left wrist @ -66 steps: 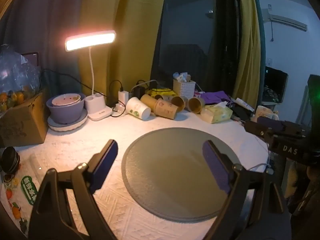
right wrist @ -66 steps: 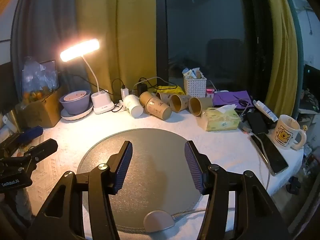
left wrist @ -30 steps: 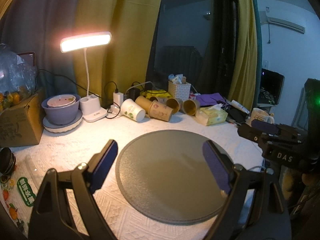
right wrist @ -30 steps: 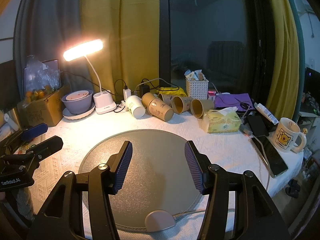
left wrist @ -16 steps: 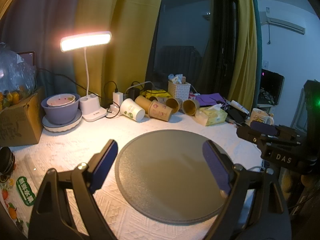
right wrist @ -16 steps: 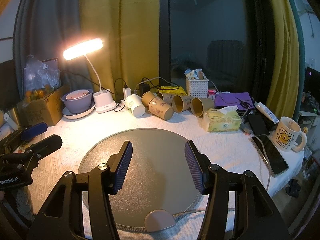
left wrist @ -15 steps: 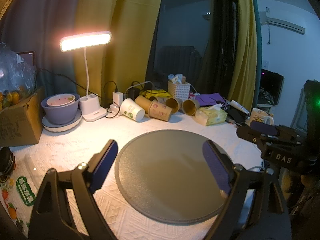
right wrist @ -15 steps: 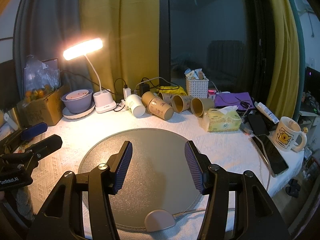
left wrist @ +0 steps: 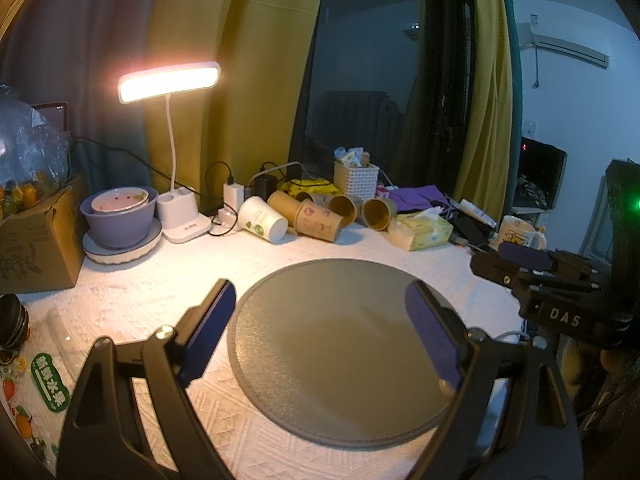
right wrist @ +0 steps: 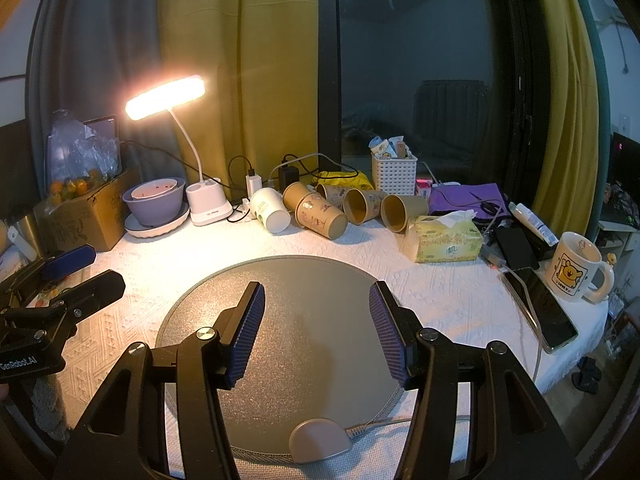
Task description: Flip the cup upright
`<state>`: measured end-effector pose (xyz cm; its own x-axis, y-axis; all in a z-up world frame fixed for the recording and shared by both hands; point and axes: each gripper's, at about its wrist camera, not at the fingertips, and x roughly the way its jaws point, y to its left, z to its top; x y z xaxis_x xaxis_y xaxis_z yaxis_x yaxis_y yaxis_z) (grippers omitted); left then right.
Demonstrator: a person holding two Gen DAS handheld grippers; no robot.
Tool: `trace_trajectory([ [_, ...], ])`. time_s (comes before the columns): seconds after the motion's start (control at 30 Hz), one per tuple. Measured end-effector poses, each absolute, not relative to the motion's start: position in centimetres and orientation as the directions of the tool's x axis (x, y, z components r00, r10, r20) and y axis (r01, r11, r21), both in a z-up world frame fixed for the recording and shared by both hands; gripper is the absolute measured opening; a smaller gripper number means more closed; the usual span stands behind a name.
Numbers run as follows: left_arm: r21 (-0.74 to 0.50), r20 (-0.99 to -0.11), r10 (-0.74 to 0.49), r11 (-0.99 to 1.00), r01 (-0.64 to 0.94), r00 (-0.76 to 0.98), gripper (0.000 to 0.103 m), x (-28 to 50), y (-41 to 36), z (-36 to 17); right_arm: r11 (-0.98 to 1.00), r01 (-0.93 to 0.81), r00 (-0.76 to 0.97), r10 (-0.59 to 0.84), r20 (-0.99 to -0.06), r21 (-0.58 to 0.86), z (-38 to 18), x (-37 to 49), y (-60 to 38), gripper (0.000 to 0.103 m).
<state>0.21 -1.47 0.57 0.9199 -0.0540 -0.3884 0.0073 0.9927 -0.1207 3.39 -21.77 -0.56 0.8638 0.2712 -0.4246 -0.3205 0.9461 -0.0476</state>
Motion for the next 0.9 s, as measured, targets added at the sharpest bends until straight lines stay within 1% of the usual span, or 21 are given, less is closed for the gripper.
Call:
trace_trajectory([
  [0.9,-0.124,-0.392,-0.054,0.992,0.006,0.919,0.088,0.21,-1.46,0.50,0.946,-0.320,0.860,0.270,-0.432,-0.046,-0.90,3.49,-21.76,0.057],
])
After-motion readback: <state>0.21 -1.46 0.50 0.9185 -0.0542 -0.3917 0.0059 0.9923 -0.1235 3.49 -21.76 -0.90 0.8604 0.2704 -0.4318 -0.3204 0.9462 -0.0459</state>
